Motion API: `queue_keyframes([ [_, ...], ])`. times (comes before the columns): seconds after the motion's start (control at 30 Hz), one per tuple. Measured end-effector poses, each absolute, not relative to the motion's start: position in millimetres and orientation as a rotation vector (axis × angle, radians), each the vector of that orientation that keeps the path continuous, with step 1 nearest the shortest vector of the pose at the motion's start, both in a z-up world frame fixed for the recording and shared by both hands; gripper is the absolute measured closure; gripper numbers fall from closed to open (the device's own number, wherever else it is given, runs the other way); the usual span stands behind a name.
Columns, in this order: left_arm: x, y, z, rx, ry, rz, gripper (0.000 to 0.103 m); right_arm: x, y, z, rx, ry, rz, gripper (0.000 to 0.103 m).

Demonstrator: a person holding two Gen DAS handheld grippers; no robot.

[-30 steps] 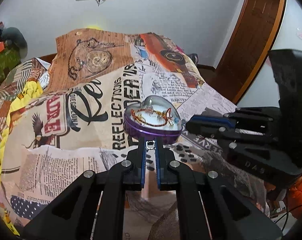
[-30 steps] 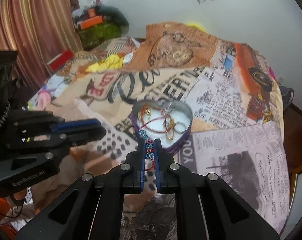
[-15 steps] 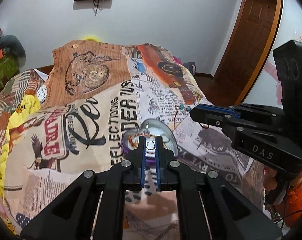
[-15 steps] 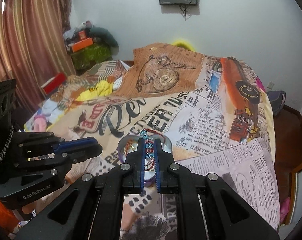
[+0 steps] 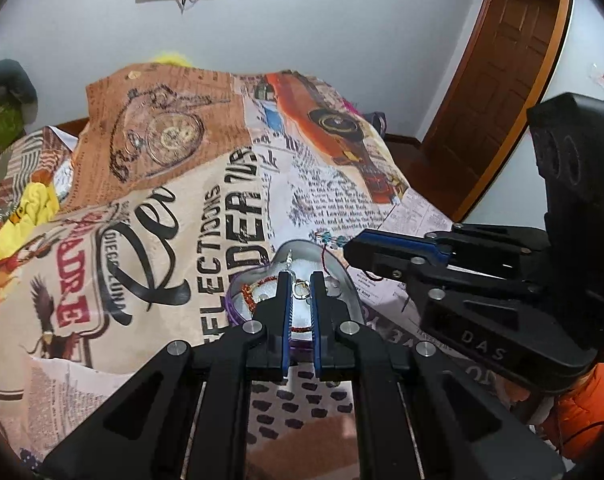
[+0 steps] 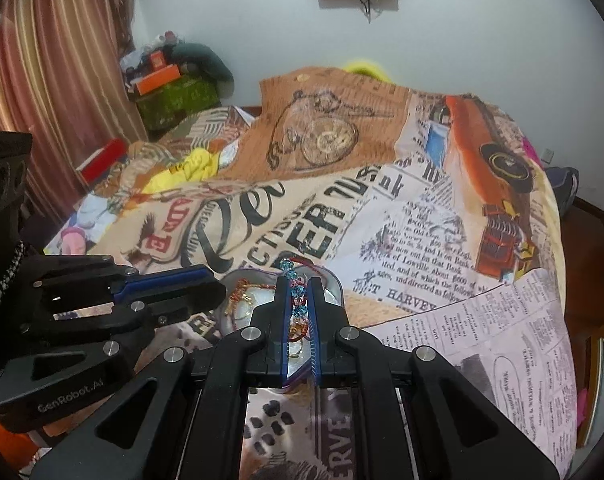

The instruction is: Organize jewelry

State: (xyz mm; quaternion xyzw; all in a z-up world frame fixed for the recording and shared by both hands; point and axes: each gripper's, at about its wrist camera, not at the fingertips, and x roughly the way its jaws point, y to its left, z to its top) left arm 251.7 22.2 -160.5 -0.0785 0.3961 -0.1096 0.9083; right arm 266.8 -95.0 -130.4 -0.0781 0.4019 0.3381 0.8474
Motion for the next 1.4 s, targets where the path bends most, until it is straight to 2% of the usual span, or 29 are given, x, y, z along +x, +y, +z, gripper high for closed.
queue_keyframes([
  [0.63,265,21,-181,-0.195,0.887,-0.264,0.096,285,-92,-153,-0.180,0.953,0.715,0.096],
  [0.8,263,23,-177,-0.192,0.885,-0.238,0.096,284,-90,-150,-0.186,0.984,0.718,0.092],
  [1.13,242,31,-142,-0.197,0.821,-0.196,0.094,261,-98,-117,-0.219,0.897,0.684,0.089],
  [1.4,202,26,-82,-0.140,0.679,-0.146,0.094,224,-117,-59,-0.198,0.734,0.648,0.089],
])
